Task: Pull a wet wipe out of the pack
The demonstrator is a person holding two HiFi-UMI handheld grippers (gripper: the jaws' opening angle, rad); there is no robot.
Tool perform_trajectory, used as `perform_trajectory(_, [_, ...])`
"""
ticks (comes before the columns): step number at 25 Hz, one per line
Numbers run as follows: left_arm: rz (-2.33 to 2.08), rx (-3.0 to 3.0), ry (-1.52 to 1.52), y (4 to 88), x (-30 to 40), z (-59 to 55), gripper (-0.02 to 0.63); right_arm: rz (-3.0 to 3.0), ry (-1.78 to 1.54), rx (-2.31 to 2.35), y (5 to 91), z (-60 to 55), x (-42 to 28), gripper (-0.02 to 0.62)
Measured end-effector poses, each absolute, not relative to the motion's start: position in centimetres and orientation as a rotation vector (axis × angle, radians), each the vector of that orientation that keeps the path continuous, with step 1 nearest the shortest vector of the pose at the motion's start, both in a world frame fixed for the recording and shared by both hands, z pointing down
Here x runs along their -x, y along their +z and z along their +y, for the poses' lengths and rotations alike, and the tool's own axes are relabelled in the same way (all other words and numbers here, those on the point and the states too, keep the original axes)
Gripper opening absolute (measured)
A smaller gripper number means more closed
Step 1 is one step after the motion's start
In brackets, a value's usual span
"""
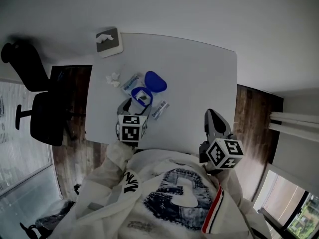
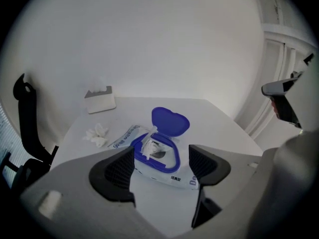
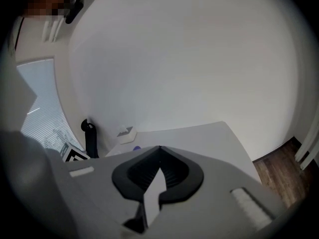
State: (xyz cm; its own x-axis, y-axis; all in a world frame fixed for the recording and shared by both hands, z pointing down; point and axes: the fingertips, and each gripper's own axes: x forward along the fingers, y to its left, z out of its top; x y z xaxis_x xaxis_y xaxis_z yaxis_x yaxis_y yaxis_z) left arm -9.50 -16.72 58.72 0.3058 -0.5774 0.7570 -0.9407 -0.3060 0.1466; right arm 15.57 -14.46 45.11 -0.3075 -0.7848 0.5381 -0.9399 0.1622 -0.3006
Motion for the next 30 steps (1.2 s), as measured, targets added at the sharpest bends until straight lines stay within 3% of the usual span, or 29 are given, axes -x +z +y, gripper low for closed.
perform_trajectory(30, [-1.314,-1.893,0.812,61.7,9.3,-17.5,0.272,-2.139,0.899,-1.712,45.4,-13.8,-17.0,0.006])
